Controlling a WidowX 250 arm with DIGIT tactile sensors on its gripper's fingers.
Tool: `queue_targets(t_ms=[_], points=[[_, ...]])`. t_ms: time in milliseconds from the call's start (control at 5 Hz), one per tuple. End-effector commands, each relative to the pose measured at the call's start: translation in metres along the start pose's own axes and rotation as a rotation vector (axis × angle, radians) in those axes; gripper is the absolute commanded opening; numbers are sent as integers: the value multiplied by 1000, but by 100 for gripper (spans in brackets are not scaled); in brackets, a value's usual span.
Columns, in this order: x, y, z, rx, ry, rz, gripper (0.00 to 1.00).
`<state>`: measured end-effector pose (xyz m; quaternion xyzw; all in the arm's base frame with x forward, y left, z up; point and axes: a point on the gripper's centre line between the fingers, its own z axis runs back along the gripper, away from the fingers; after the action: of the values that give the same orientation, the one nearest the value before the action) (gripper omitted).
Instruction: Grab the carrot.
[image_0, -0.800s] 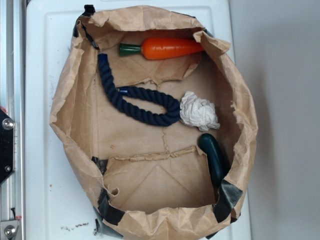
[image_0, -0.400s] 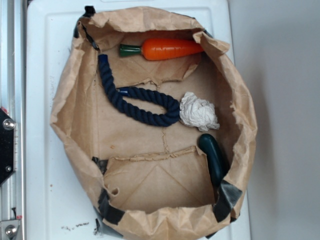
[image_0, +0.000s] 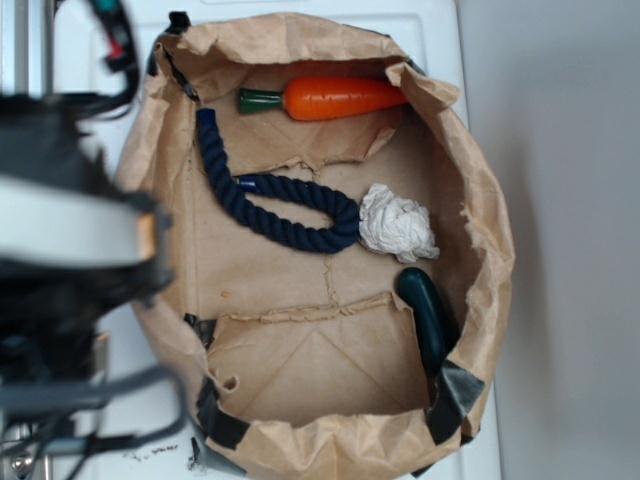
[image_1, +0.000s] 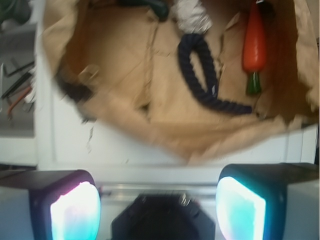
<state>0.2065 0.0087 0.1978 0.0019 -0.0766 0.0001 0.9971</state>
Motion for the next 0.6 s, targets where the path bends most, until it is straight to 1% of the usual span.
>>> queue_targets(t_ms=[0,200,400], points=[[29,37,-22,-30,-145,-66,100],[37,48,-44,-36,-151,-96,100],[50,53,-76,15,-89,-79,100]])
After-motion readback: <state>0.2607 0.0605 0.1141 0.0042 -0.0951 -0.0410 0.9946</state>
